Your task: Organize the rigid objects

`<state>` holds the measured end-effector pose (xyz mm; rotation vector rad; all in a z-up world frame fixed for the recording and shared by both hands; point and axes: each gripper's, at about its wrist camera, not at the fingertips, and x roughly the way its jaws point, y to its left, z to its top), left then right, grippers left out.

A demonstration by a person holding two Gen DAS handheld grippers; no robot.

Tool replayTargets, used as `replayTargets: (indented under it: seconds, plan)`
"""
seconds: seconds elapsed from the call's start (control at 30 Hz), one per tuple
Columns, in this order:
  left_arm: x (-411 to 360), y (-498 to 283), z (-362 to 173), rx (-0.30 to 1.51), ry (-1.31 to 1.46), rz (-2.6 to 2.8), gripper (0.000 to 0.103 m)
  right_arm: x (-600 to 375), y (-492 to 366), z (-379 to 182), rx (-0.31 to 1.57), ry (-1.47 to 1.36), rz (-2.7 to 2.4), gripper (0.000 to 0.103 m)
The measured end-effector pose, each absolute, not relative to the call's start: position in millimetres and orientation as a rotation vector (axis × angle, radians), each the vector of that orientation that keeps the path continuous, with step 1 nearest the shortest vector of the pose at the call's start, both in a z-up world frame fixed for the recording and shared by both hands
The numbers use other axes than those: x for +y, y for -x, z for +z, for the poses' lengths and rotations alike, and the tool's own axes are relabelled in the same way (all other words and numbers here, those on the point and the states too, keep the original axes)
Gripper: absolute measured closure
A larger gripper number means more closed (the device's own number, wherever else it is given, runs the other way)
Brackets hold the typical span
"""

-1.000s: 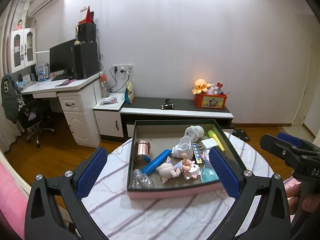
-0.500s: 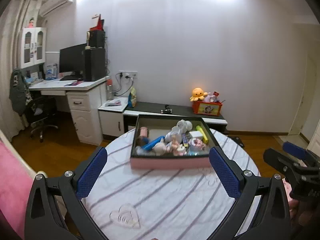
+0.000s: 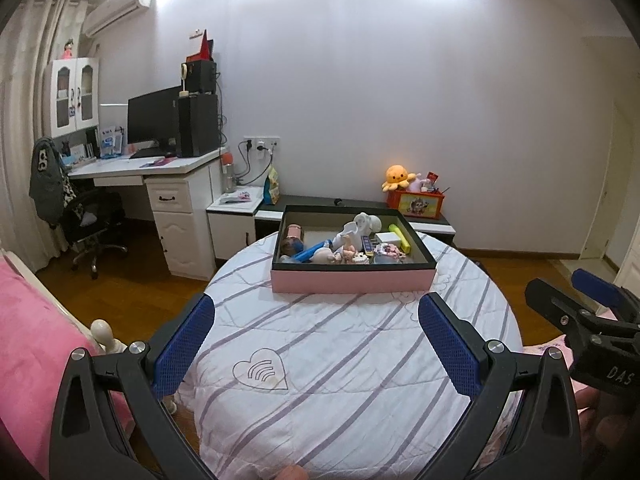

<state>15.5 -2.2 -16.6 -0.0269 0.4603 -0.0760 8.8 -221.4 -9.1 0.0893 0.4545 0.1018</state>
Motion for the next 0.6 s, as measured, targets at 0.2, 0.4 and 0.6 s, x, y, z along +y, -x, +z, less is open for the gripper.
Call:
replayTargets:
  seconds: [0.2, 0.4, 0.6]
  plan:
    - [-0.9, -11.6, -15.7, 0.461, 0.027, -0.070, 0.000, -217.3, -8.2, -13.0, 0.462, -0.086, 0.113, 0.000]
    - [-0.7, -9.7, -14.6, 0.458, 0.027, -0.069, 0.000, -218.0, -6.8, -12.8, 0.455, -0.088, 0.116, 0.000]
    - [-1.0, -8.4, -13.2, 0.460, 0.040, -0.085, 0.000, -220.3, -3.5, -13.3, 0.448, -0.094, 0.105, 0.000]
